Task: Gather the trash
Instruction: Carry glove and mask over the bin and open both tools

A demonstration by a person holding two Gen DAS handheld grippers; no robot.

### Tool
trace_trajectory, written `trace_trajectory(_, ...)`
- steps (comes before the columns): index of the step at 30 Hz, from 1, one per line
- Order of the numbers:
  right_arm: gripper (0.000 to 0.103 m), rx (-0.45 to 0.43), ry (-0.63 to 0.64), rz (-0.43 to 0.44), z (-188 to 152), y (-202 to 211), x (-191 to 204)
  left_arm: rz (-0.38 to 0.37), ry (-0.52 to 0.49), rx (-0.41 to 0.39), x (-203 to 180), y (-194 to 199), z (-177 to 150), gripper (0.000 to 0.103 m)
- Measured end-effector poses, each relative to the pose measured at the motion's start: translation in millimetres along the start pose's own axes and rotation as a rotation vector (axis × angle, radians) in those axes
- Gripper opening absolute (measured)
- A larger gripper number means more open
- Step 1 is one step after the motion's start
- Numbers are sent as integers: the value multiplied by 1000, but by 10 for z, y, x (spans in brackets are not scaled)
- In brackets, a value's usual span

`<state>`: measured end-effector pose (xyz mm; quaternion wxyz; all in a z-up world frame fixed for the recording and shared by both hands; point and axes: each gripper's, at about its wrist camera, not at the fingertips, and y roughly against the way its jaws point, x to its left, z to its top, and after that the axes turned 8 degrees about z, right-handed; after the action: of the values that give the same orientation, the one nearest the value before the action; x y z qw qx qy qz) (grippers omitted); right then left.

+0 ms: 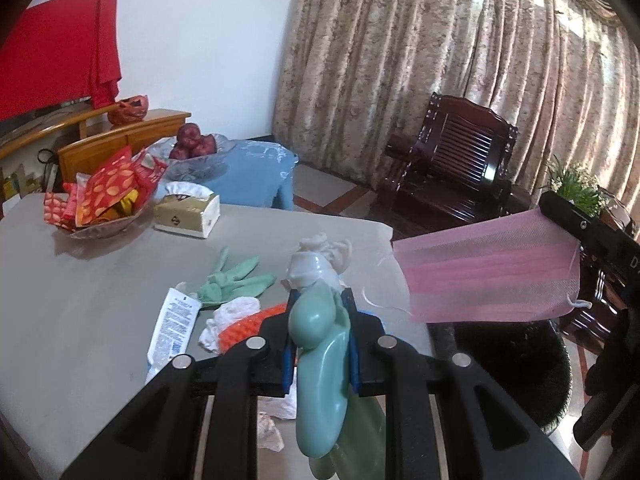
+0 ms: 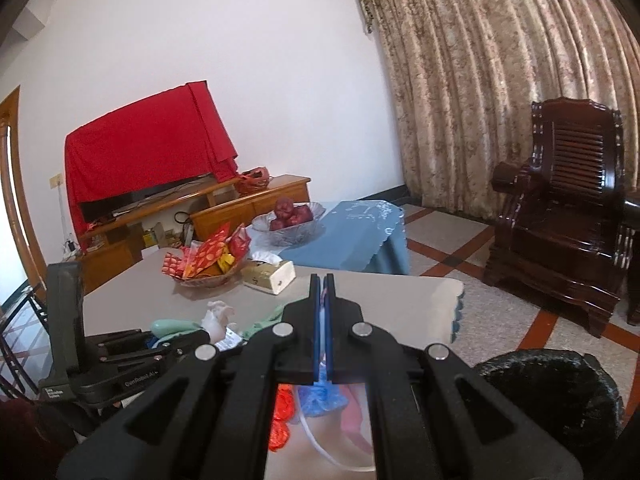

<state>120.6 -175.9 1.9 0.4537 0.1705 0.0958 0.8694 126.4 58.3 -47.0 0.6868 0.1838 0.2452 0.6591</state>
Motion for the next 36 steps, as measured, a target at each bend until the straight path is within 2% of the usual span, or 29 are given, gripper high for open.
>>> trace_trajectory(7, 1, 10, -1, -73, -87, 244, -187, -73, -53, -12, -414, 1, 19, 20)
trace_trajectory(15, 1, 18, -24, -203, -229, 681, -555, -208, -122, 9, -1112, -106, -8, 20)
trace_trajectory(23, 1, 93, -56, -361, -629, 997, -988, -313, -196, 22, -1841, -217, -149, 20)
trace_trajectory(29, 1, 151, -113, -427, -954, 1031, -1278, -378, -228, 60, -2253, -387, -397, 20)
trace_trajectory(36, 1, 197, -193, -475, -1272, 1066, -1593, -410, -265, 112, -2585, -637, -602, 20)
